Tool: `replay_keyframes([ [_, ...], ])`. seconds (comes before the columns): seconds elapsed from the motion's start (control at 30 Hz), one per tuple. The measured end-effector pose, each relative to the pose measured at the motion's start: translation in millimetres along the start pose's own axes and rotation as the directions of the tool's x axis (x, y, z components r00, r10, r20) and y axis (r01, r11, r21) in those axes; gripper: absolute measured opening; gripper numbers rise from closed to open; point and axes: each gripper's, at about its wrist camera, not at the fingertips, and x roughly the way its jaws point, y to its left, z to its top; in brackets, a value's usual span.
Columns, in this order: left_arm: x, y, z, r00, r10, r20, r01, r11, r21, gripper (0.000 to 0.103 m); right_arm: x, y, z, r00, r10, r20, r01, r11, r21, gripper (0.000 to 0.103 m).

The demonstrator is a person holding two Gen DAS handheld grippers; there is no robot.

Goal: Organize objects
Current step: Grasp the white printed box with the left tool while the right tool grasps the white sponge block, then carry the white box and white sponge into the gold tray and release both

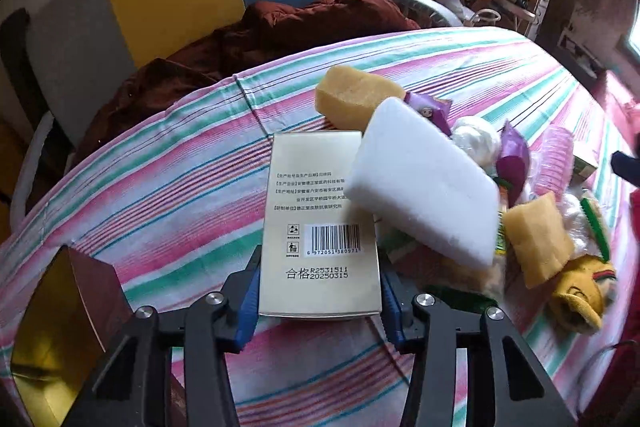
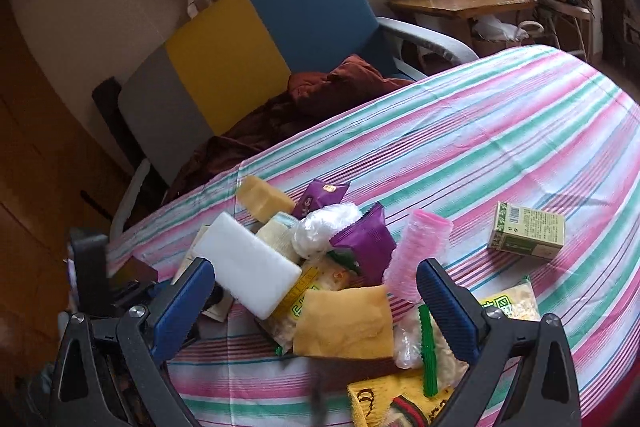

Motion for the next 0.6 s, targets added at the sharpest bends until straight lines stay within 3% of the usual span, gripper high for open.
replay_keyframes([
  [0.2,-39,10,-18,0.997,-0.014,0.074,0.019,0.998,-0.059,0.05,13,31,-11,0.998,-0.039,-0.04,0.031,0.984,-0.174,0.103],
  [0.37,-65,21,-29,0.993,-0.022,0.119,0.034,0.995,-0.096,0.05,31,63,-21,0.993,-0.087,-0.084,0.051,0.93,-0.364,0.103],
  [0.5,-81,31,-40,0.989,-0.029,0.145,0.048,0.99,-0.131,0.05,53,93,-26,0.986,-0.157,-0.059,0.099,0.829,-0.551,0.103],
  [0.6,-96,42,-51,0.986,-0.034,0.163,0.061,0.985,-0.164,0.05,76,115,-34,0.976,-0.216,-0.025,0.134,0.686,-0.716,0.103],
])
